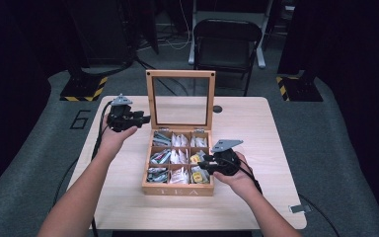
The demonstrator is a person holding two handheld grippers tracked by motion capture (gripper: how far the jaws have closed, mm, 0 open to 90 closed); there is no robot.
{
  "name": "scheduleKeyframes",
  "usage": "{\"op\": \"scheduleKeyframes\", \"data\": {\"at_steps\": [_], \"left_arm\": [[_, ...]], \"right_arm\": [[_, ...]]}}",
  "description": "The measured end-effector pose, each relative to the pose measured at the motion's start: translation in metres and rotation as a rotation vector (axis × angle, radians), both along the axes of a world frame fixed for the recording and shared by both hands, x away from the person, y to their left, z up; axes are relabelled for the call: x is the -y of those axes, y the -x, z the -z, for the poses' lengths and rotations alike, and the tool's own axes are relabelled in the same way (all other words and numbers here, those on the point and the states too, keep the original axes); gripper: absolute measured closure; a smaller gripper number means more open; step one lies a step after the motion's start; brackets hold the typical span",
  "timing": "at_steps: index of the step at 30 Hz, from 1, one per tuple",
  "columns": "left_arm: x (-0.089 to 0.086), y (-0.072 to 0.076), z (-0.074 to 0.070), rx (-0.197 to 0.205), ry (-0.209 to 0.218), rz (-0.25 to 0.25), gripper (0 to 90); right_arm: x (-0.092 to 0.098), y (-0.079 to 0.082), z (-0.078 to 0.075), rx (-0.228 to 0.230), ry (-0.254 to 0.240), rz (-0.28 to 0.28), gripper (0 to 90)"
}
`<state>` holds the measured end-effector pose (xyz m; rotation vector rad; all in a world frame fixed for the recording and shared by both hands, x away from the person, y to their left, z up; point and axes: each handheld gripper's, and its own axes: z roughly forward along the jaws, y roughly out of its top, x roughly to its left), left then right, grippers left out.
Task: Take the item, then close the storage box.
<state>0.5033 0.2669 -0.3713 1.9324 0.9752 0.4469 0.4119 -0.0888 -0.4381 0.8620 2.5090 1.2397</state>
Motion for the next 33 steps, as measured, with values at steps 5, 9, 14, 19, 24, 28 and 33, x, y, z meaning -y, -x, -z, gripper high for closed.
{"op": "scheduleKeyframes", "data": {"at_steps": [5,9,14,19,24,28,33], "left_arm": [[-0.001,0.001,0.001,-0.005,0.001,-0.002,58.3],[-0.003,0.001,0.001,-0.003,-0.001,-0.005,58.4],[-0.003,0.001,0.001,-0.002,0.007,-0.009,58.4],[-0.004,0.002,0.002,-0.006,0.010,-0.011,58.4],[-0.006,0.002,0.002,-0.005,0.010,-0.013,58.2],[-0.007,0.002,0.002,-0.005,0.011,-0.018,58.1],[-0.008,0.002,0.001,-0.007,0.011,-0.021,58.0]], "right_arm": [[-0.006,-0.001,0.005,-0.021,-0.003,-0.012,64.6],[-0.008,-0.002,0.007,-0.024,-0.001,-0.023,65.0],[-0.010,-0.002,0.009,-0.029,0.001,-0.023,65.5],[-0.011,-0.003,0.012,-0.036,0.010,-0.037,67.3],[-0.012,-0.003,0.013,-0.051,0.014,-0.059,77.4],[-0.012,-0.001,0.013,-0.065,0.013,-0.072,87.1],[-0.008,0.002,0.008,-0.069,0.002,-0.074,90.0]]}}
